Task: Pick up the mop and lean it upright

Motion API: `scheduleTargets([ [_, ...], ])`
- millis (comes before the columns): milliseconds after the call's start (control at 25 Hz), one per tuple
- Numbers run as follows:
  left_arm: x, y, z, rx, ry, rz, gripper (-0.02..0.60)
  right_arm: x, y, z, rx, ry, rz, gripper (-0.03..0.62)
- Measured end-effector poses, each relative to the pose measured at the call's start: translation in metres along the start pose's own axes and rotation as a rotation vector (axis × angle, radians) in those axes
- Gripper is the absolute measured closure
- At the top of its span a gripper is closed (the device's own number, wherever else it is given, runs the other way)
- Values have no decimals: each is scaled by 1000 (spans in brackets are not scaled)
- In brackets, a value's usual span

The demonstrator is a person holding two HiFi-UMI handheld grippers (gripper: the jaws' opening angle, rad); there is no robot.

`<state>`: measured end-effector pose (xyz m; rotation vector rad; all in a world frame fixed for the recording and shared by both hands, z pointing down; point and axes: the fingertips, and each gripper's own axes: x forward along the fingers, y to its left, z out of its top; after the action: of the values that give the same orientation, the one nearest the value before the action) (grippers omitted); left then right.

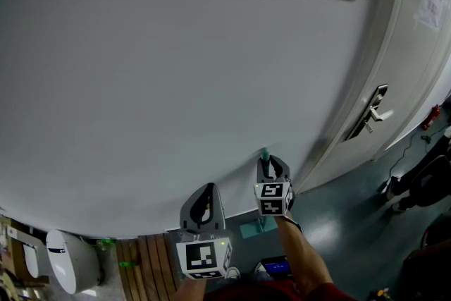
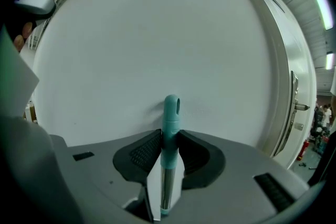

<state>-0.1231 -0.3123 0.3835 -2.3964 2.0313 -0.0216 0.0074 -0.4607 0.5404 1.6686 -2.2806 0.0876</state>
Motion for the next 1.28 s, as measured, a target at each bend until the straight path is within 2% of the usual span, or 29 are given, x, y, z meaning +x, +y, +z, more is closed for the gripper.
scheduleTargets([
  [520,5,-1,-4,-7,-4,-4,568,-9,-1,0,28,-21,8,485],
  [1000,5,-12,-7,-18,-16,-23,568,-50,-2,-8,43,-53,-5,487],
  [1280,4,-17,-13,1,-34,-35,568,-76,4,-12,42,-81,-9,487],
])
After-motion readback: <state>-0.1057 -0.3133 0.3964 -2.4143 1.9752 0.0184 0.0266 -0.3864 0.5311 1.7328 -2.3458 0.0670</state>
